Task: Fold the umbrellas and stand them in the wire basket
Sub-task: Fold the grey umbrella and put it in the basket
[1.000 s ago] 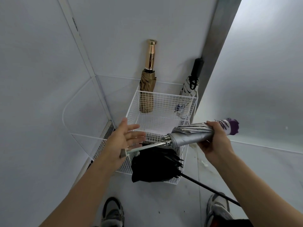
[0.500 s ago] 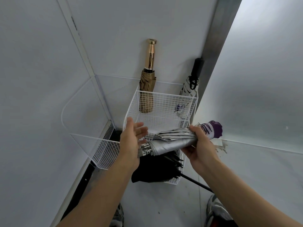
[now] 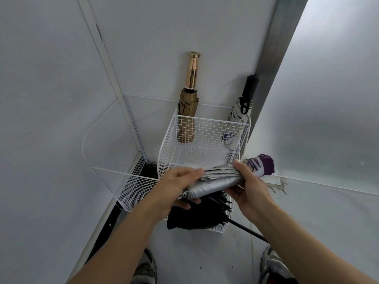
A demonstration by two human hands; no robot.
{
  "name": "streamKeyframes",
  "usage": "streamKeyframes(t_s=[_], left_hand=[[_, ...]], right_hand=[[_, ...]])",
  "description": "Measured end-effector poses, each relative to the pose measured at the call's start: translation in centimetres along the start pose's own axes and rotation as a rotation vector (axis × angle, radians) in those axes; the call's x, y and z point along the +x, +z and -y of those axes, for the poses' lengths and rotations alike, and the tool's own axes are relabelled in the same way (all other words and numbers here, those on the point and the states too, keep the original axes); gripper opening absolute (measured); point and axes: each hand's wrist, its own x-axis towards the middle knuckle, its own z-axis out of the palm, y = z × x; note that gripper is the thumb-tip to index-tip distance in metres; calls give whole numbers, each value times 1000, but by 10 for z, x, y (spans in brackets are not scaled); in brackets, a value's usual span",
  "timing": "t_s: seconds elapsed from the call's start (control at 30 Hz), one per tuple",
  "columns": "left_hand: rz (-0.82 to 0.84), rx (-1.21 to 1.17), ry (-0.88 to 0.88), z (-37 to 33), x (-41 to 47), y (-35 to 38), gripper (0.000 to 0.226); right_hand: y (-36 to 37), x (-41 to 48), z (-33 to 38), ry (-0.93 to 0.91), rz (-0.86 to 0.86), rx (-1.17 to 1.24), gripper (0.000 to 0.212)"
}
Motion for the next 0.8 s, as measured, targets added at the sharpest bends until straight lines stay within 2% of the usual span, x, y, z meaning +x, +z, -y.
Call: streamKeyframes(t_s=[0.1,0.13,0.2,0.23,0.3,0.37,0.4,0.43,0.5,0.53,0.63,0.7,0.73,0.8], left_hand=[[-114,106,90,4,1,-5,33],[-134,117,116,1,-1,-8,27],[-173,117,165,-6,-2,-18,14],[-193,123,192,-9,-2,-25,13],[-241,193,246,-10,1,-39,21],[-231,297,275,-8,2,-47,29],[-202,348,287,-7,2,-48,29],[-167,404,305,-6,2,-48,27],[-75,514,327,-7,0,-42,24],[-32,550,326,-8,-1,-40,24],[19,617,322,-6,-3,-39,24],[-11,558,347,-4,-5,-44,20],[-64,479,367,-3,-5,-48,19],[-291,323,404,-1,0,-59,24]], right_hand=[[0,-1,-3,153,95,-33,33],[0,-4,0,211,136,-112,35],[-2,-9,7,228,225,-468,45],[-5,-10,11,130,234,-718,45],[-13,-10,14,-289,135,-1133,30],[-15,-14,17,-747,11,-1337,21],[-15,-16,16,-884,43,-1422,28],[-14,-16,14,-919,132,-1534,47],[-14,-11,2,-785,305,-1803,77],[-14,-8,-5,-709,367,-1897,79],[-14,2,-19,-544,448,-1898,45],[-13,6,-23,-515,426,-1845,35],[-11,7,-26,-507,405,-1798,35],[-11,11,-32,-496,321,-1680,33]])
